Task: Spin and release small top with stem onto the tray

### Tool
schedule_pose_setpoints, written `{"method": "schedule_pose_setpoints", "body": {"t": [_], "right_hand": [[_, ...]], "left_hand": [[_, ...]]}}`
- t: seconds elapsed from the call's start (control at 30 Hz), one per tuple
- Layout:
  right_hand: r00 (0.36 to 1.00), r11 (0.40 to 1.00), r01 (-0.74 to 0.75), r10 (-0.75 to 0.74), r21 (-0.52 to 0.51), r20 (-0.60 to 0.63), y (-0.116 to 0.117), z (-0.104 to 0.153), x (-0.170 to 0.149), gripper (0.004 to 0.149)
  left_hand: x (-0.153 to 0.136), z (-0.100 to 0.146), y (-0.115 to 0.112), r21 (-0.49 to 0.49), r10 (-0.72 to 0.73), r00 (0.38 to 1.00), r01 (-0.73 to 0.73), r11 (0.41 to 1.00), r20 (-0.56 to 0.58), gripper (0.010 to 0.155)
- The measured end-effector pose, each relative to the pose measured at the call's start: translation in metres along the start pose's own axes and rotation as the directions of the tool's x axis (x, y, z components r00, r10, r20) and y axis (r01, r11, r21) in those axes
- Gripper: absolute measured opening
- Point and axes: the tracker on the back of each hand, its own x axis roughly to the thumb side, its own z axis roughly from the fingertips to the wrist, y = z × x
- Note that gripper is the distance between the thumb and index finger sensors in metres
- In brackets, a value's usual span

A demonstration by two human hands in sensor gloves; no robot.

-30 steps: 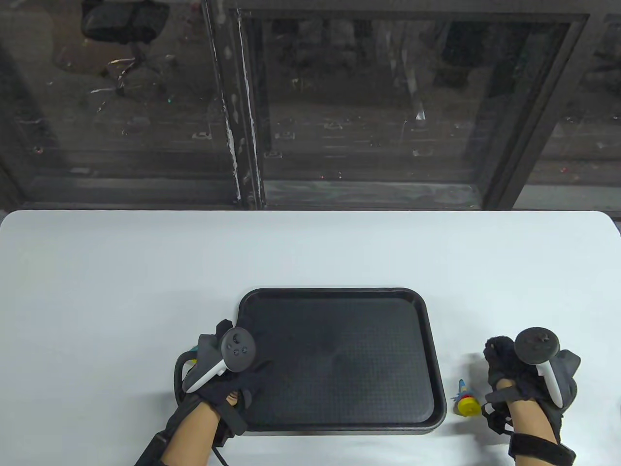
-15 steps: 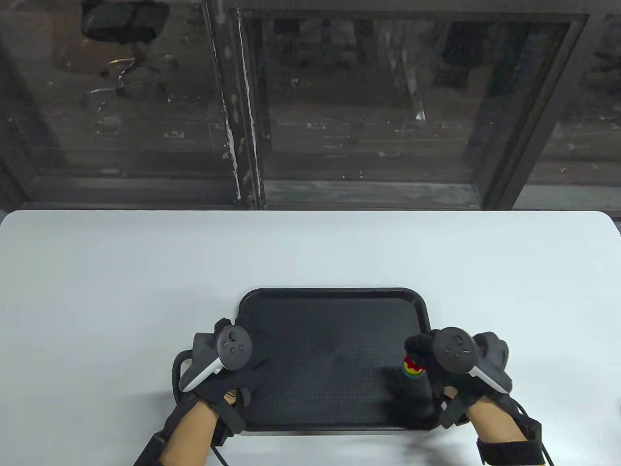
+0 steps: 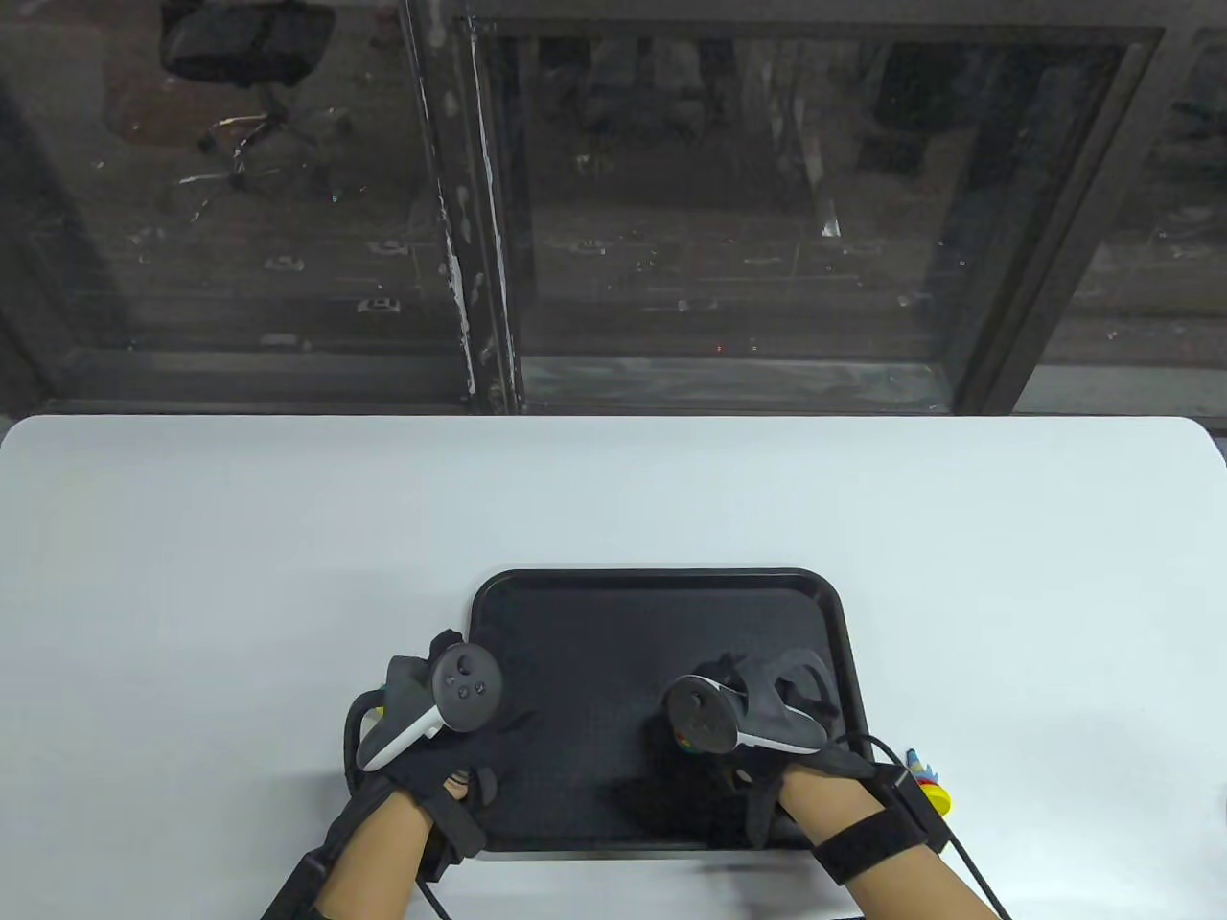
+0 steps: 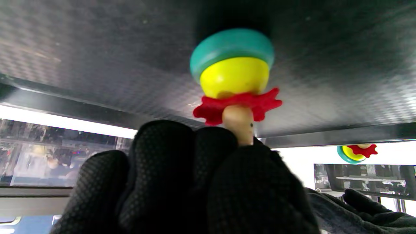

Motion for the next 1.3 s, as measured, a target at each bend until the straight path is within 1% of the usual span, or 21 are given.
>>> {"method": "schedule_pose_setpoints", "body": {"t": [0.03, 0.13, 0.23, 0.33, 0.37, 0.4, 0.43, 0.5, 0.53, 0.57, 0.6, 0.73, 0.83, 0.87, 0.93, 0.97, 1.0, 1.1, 1.13, 1.2, 1.3], "right_hand": [[0.998, 0.998, -0.060, 0.060, 0.009, 0.016, 0.000, -0.001, 0.001, 0.041], [0.995, 0.998, -0.061, 0.063, -0.028, 0.075, -0.001, -0.001, 0.001, 0.040], [0.979, 0.989, -0.123, 0.134, -0.078, 0.154, -0.003, -0.002, 0.006, 0.039], [0.964, 0.978, -0.178, 0.196, -0.111, 0.178, 0.000, -0.004, 0.011, 0.039], [0.942, 0.938, -0.294, 0.317, -0.182, 0.113, 0.003, -0.004, 0.013, 0.041], [0.914, 0.901, -0.376, 0.399, -0.216, 0.078, 0.004, -0.004, 0.011, 0.040], [0.875, 0.866, -0.473, 0.483, -0.162, 0.032, 0.003, -0.006, 0.004, 0.047], [0.922, 0.911, -0.387, 0.383, -0.146, -0.051, -0.007, 0.000, -0.011, 0.068], [0.956, 0.944, -0.290, 0.277, -0.158, -0.099, -0.018, 0.006, -0.023, 0.073], [0.966, 0.959, -0.238, 0.217, -0.152, -0.143, -0.023, 0.010, -0.031, 0.074], [0.962, 0.973, -0.193, 0.161, -0.128, -0.222, -0.030, 0.017, -0.044, 0.073], [0.905, 0.979, -0.201, 0.170, -0.039, -0.390, -0.048, 0.047, -0.097, 0.062], [0.852, 0.998, -0.064, 0.061, 0.012, -0.520, -0.050, 0.073, -0.132, 0.053], [0.813, 0.999, 0.009, 0.018, 0.044, -0.582, -0.046, 0.083, -0.144, 0.051], [0.718, 0.974, 0.151, 0.011, 0.171, -0.696, -0.033, 0.099, -0.156, 0.055], [0.693, 0.941, 0.225, 0.026, 0.251, -0.720, -0.024, 0.107, -0.160, 0.062], [0.671, 0.931, 0.233, 0.056, 0.281, -0.739, -0.013, 0.113, -0.160, 0.067], [0.675, 0.934, 0.168, 0.124, 0.315, -0.727, 0.012, 0.115, -0.161, 0.068], [0.660, 0.890, 0.249, 0.132, 0.381, -0.740, 0.029, 0.114, -0.161, 0.069], [0.654, 0.829, 0.333, 0.141, 0.450, -0.743, 0.040, 0.113, -0.161, 0.075], [0.654, 0.814, 0.334, 0.163, 0.476, -0.738, 0.051, 0.111, -0.162, 0.086]], "left_hand": [[0.000, 0.000, 0.000, 0.002, -0.002, 1.000, 0.002, 1.000, 0.000, 0.075], [0.000, 0.000, 0.000, 0.005, 0.000, 1.000, 0.000, 1.000, 0.001, 0.074], [0.000, 0.000, 0.000, 0.009, 0.001, 1.000, -0.001, 1.000, 0.002, 0.075], [-0.001, 0.000, 0.000, 0.007, 0.008, 1.000, -0.008, 1.000, 0.001, 0.074], [-0.001, -0.001, 0.000, 0.002, 0.012, 1.000, -0.012, 1.000, -0.003, 0.075], [-0.002, -0.001, 0.000, -0.001, 0.015, 1.000, -0.015, 1.000, -0.006, 0.075], [-0.003, -0.001, -0.001, -0.005, 0.021, 1.000, -0.021, 1.000, -0.008, 0.075], [-0.005, -0.002, -0.001, -0.020, 0.038, 0.999, -0.038, 0.999, -0.014, 0.076], [-0.006, -0.001, 0.000, -0.020, 0.047, 0.999, -0.047, 0.999, -0.015, 0.076], [-0.006, -0.001, 0.001, -0.015, 0.051, 0.999, -0.051, 0.999, -0.015, 0.076], [-0.007, 0.000, 0.002, -0.002, 0.058, 0.998, -0.058, 0.998, -0.019, 0.076], [-0.008, 0.002, 0.004, 0.021, 0.068, 0.997, -0.068, 0.997, -0.028, 0.076], [-0.009, 0.004, 0.006, 0.038, 0.065, 0.998, -0.063, 0.997, -0.028, 0.076], [-0.009, 0.005, 0.006, 0.048, 0.069, 0.997, -0.067, 0.997, -0.029, 0.076], [-0.009, 0.004, 0.007, 0.054, 0.071, 0.997, -0.069, 0.996, -0.033, 0.076], [-0.010, 0.004, 0.006, 0.053, 0.071, 0.997, -0.070, 0.996, -0.035, 0.076], [-0.010, 0.003, 0.005, 0.044, 0.073, 0.997, -0.071, 0.996, -0.037, 0.076], [-0.011, 0.001, 0.001, 0.022, 0.064, 0.997, -0.063, 0.998, -0.047, 0.076], [-0.011, 0.000, -0.001, 0.015, 0.057, 0.997, -0.056, 0.998, -0.051, 0.076], [-0.010, -0.001, -0.003, 0.002, 0.044, 0.997, -0.044, 0.999, -0.056, 0.076], [-0.009, -0.001, -0.003, 0.001, 0.038, 0.998, -0.038, 0.999, -0.055, 0.076]]}}
